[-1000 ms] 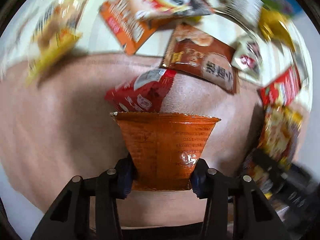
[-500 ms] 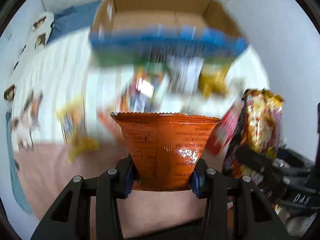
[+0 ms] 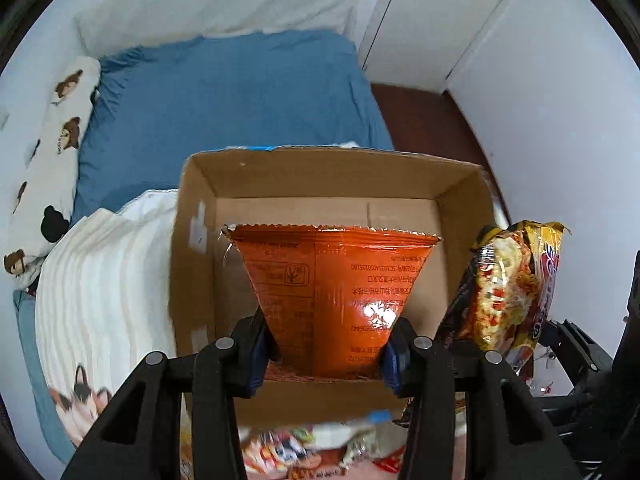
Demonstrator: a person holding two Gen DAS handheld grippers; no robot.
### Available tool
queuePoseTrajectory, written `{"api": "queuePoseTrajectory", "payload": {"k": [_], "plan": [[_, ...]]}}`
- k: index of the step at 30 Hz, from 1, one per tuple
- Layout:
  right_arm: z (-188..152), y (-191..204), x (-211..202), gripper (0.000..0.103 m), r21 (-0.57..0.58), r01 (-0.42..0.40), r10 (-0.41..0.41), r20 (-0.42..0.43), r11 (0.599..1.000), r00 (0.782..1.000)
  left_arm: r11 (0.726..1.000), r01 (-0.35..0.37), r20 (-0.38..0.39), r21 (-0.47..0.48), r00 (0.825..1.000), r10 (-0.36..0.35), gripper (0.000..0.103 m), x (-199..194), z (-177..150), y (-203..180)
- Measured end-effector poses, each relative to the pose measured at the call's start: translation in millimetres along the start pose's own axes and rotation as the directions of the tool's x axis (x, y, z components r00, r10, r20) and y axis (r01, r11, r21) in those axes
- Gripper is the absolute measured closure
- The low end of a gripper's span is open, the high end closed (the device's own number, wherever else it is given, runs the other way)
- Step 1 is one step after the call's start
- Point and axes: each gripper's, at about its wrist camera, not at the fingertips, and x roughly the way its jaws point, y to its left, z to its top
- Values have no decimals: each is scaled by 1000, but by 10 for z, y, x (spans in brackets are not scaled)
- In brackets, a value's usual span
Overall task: Organize snacks
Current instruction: 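Carry both packs into the cardboard box and open both tools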
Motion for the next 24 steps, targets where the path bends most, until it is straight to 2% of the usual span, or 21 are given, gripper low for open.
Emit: {"api": "queuePoseTrajectory", "payload": {"k": [3,9,13,17,21,22,23,24], "plan": [[-85,34,310,10,-7,28,-28,-77,1000,997,1000,14,-86,-27,996,-16,61,381,266,125],[-873,-78,757,10,6,35,-33,-187,999,982,999,8,-216,-49,976,-19,61,893,490,247],[-887,-149,839,10,5,44,-42,-230,999,972,998,3,-262,-62,965,-19,61,1071,522,292],[-908,-271,804,10,-6,60,-59,-258,998,964,999,-6,-286,-49,958,-8,60,1077,595,262],[-847,-90,833,9,-7,74,-73,-311,997,948,999,-13,-308,-45,951,-2,57,1122,590,233],[-809,-78,868,9,-16,82,-83,-311,996,947,998,-8,-299,-58,954,-10,45,1120,591,255],[-793,-54,862,8,-26,90,-94,-299,996,950,998,-5,-290,-68,957,-15,21,1107,605,274],[-773,-34,849,6,-33,98,-103,-287,995,952,997,-2,-271,-81,962,-20,9,1087,612,303]]}}
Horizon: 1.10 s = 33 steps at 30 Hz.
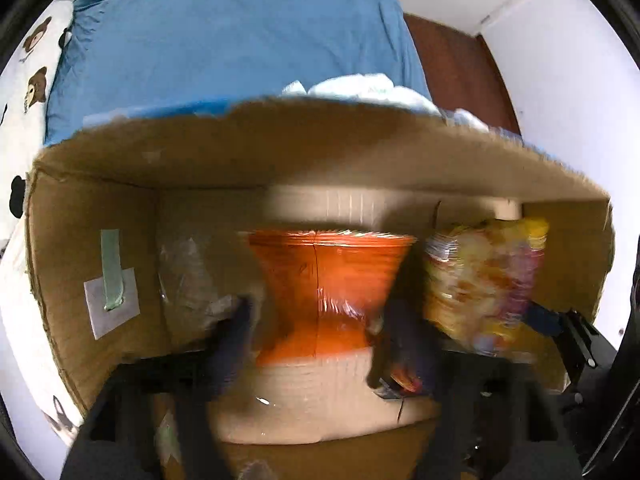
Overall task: Organize snacks
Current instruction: 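Carry both packs into the cardboard box and open both tools, then grasp the panda-print bag with the left tool while the right tool grasps the red sauce packet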
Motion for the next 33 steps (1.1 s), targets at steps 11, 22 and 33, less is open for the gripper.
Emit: {"api": "queuePoseTrajectory", "payload": {"k": [11,22,33], "plan": [[-303,19,-280,5,24,-11,10,69,1000,998,1000,3,100,16,995,-4,3,-346,-256,-28],[-1005,203,-851,5,7,74,-73,266,997,961,997,-66,317,33,947,53,3,-908,-1119,-1],[-1705,283,-1559,5,13,59,-60,388,998,920,998,-54,452,16,891,41,3,-1365,-1835,36]]}}
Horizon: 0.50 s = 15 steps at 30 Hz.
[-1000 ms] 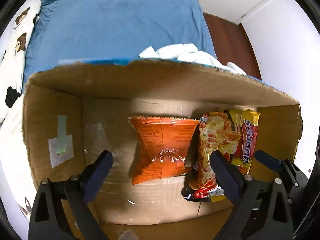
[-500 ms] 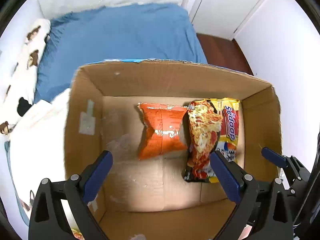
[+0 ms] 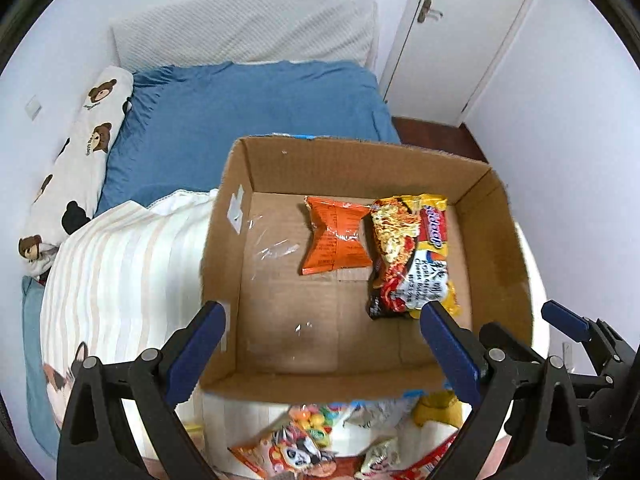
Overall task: Organize snacks
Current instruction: 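Grasp the panda-print bag with the left tool while the right tool grasps the red sauce packet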
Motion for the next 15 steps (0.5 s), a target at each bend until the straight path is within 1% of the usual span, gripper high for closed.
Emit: {"api": "queuePoseTrajectory", "payload": {"k": [5,8,11,12,15], "plan": [[-198,14,-301,5,12,-15,15,29,1000,999,1000,0,50,-2,999,0,3,-341,-169,33],[-351,-11,-437,5,33,-35,34,30,999,999,1000,-7,73,4,997,7,3,-499,-324,47],[-554,-72,-475,5,74,-75,75,1,994,997,1000,-22,79,18,997,20,3,-592,-521,82],[-646,-105,-460,5,93,-92,94,-15,991,995,999,-39,76,27,996,37,3,-598,-628,100],[-944,-228,-339,5,161,-127,139,-69,979,988,995,-74,52,60,996,71,3,-522,-880,141]]}}
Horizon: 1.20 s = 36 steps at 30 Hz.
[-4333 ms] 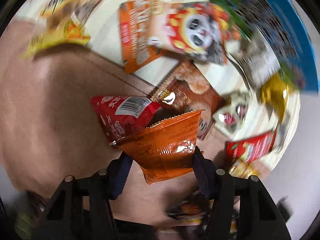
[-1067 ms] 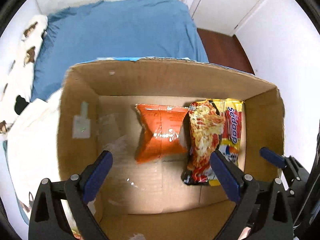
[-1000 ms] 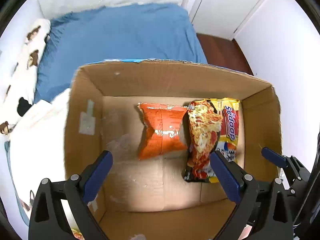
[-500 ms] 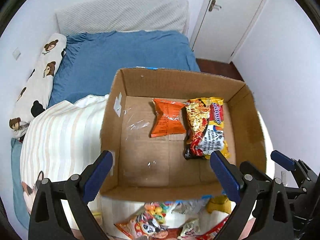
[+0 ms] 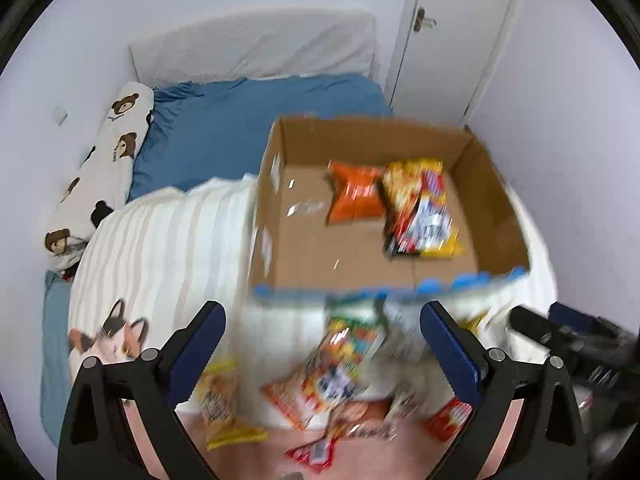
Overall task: Organize snacks
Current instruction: 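Grasp the panda-print bag with the left tool while the right tool grasps the red sauce packet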
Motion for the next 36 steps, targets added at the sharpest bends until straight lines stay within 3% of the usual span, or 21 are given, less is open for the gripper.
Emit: {"api": "queuePoseTrajectory", "payload": {"k": [6,8,13,15,17,19,20,21,24,25,29,33,36], "plan": [[-624,-542,486,5,215,-18,50,-144,976,988,971,-68,-163,231,981,107,3,597,-650,-159],[-837,-754,718,5,314,-11,76,-196,949,978,944,-92,-201,318,966,162,3,854,-809,-234],[-1159,-1058,1164,8,449,77,55,-273,890,961,871,-89,-255,484,937,238,3,1347,-1019,-376],[-1215,-1113,1294,8,480,89,55,-278,873,959,827,-88,-256,555,928,270,3,1505,-1053,-441],[-1228,-1089,1362,8,469,115,27,-285,876,958,812,-82,-259,578,925,278,3,1602,-1045,-455],[-1217,-1016,1386,10,436,131,-5,-278,890,961,832,-51,-281,552,928,243,8,1681,-982,-428],[-1211,-970,1389,20,405,148,-33,-277,902,960,850,-38,-294,526,929,224,24,1703,-946,-397],[-1201,-908,1388,34,363,169,-67,-277,916,959,889,-10,-336,458,924,183,34,1730,-899,-323],[-1213,-783,1386,43,269,169,-92,-275,948,957,972,34,-422,231,904,69,36,1776,-837,-50],[-1222,-748,1385,44,236,163,-94,-278,958,956,985,34,-441,166,896,43,36,1785,-846,40],[-1316,-551,1416,46,51,136,-112,-331,989,937,999,3,-474,-44,880,-24,36,1739,-1032,386],[-1482,-401,1448,46,-82,105,-129,-397,991,908,991,-38,-489,-128,872,-29,36,1658,-1285,565],[-1587,-303,1484,45,-150,95,-152,-436,984,887,989,-44,-500,-138,865,-31,36,1634,-1505,604]]}}
